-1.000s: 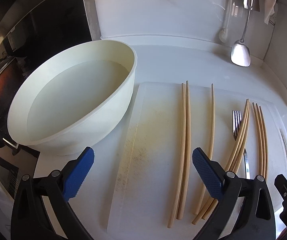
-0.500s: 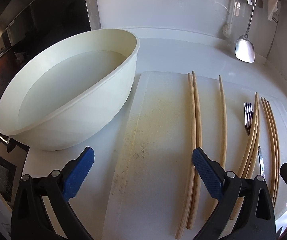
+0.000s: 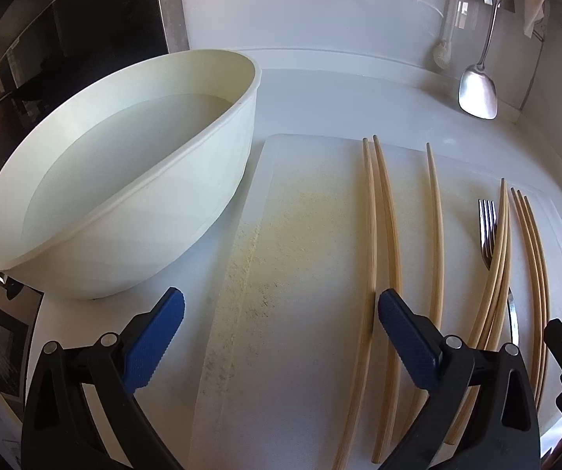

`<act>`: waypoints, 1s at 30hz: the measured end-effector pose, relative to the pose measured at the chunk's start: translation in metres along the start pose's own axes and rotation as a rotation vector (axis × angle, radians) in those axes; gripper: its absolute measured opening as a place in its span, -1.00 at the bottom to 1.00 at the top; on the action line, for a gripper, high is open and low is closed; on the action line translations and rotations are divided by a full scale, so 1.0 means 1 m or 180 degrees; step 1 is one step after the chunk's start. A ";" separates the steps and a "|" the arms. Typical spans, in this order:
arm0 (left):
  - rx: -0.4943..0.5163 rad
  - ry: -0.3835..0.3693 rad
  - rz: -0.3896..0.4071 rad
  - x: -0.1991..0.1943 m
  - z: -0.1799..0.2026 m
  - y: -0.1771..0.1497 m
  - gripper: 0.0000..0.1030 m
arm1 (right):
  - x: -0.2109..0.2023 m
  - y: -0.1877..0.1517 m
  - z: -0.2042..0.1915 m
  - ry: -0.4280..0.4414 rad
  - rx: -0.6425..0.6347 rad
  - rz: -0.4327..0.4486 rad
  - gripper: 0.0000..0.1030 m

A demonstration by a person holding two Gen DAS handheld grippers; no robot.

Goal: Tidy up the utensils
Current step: 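Move the left tool toward one chopstick while the right tool approaches another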

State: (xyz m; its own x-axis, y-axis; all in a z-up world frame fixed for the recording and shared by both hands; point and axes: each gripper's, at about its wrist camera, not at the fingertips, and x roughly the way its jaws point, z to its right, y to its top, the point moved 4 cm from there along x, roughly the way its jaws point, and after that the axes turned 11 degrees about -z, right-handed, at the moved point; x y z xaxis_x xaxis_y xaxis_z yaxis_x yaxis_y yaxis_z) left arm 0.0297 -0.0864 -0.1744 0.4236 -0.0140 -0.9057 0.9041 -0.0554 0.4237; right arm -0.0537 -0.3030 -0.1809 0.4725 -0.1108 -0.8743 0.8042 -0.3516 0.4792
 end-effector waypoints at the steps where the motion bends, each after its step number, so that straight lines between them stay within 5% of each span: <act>1: -0.0021 -0.0017 -0.0008 0.001 0.000 0.000 0.90 | 0.000 0.000 0.000 -0.0007 0.0004 0.0008 0.82; 17: -0.0068 -0.0041 -0.0028 0.003 0.005 0.006 0.90 | 0.003 0.010 0.010 -0.0366 0.0053 0.0127 0.82; 30: -0.0067 -0.0036 -0.0022 0.003 0.006 0.006 0.90 | 0.003 0.010 0.001 -0.0380 -0.0092 0.0126 0.82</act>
State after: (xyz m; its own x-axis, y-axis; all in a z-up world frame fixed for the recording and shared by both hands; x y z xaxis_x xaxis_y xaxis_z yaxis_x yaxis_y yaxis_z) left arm 0.0361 -0.0932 -0.1749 0.4167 -0.0250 -0.9087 0.9081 -0.0345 0.4173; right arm -0.0446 -0.3073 -0.1789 0.4591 -0.2344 -0.8569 0.7967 -0.3181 0.5139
